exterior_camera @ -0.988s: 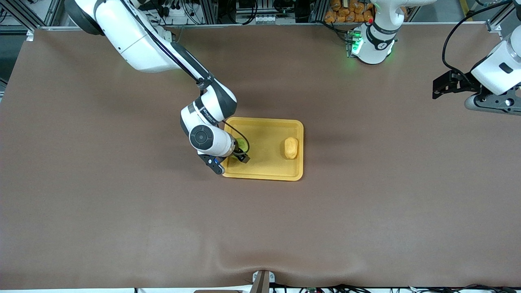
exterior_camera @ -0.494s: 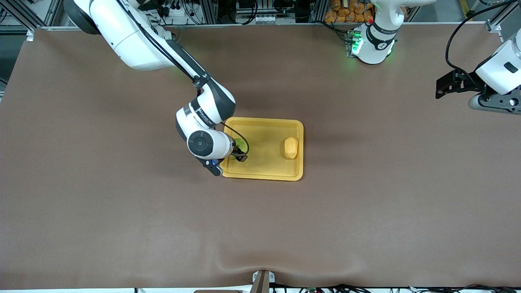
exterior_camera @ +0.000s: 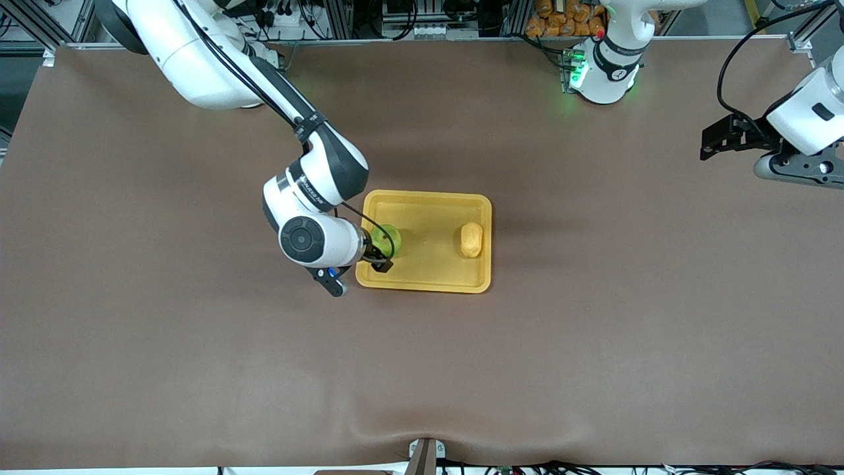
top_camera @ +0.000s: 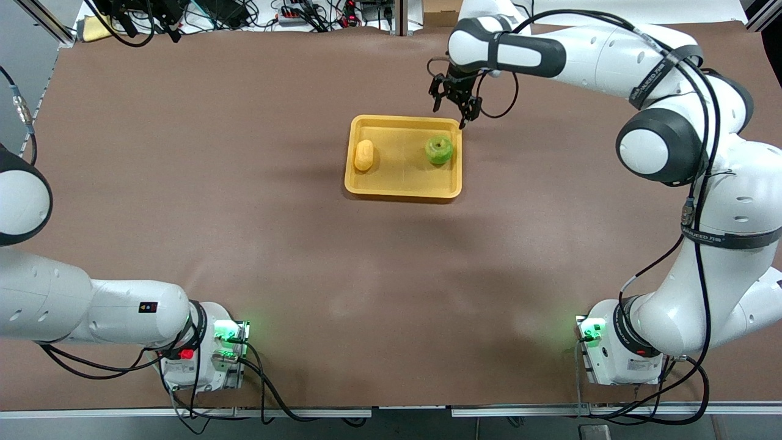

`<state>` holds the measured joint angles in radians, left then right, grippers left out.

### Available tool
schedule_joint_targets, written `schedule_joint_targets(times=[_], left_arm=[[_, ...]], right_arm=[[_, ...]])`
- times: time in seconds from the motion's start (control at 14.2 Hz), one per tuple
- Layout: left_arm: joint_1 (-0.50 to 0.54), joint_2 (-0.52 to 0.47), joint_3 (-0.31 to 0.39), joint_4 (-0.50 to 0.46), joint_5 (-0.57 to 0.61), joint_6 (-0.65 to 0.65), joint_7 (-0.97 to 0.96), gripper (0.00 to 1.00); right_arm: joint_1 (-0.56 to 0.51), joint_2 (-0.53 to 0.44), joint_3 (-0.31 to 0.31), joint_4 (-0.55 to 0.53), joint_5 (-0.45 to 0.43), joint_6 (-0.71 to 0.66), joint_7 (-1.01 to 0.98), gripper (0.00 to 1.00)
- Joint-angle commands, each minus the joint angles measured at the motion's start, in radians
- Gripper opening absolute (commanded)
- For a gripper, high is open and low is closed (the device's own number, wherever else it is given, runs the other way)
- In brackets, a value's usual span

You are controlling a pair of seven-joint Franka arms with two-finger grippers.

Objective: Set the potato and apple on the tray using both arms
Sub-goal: 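Open the right gripper and lift it away from the apple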

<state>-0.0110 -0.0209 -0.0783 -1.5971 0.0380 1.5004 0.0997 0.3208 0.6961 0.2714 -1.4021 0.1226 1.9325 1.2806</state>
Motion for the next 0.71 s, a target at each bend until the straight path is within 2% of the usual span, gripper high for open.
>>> schedule_joint_targets(times=[0.0, 0.21, 0.64], left_arm=[[0.000, -0.001, 0.000, 0.008, -0.021, -0.011, 0.008, 1.00], [-0.001, -0.001, -0.005, 0.009, -0.020, -0.009, 0.000, 1.00], [0.003, 0.001, 0.003, 0.012, -0.033, -0.006, 0.000, 1.00]], right_arm=[[-0.038, -0.091, 0.006, -0.037, -0.007, -0.014, -0.085, 1.00], [-0.088, -0.176, 0.002, -0.075, -0.009, -0.020, -0.249, 1.00], [-0.153, -0.384, -0.001, -0.213, -0.012, -0.021, -0.259, 1.00]])
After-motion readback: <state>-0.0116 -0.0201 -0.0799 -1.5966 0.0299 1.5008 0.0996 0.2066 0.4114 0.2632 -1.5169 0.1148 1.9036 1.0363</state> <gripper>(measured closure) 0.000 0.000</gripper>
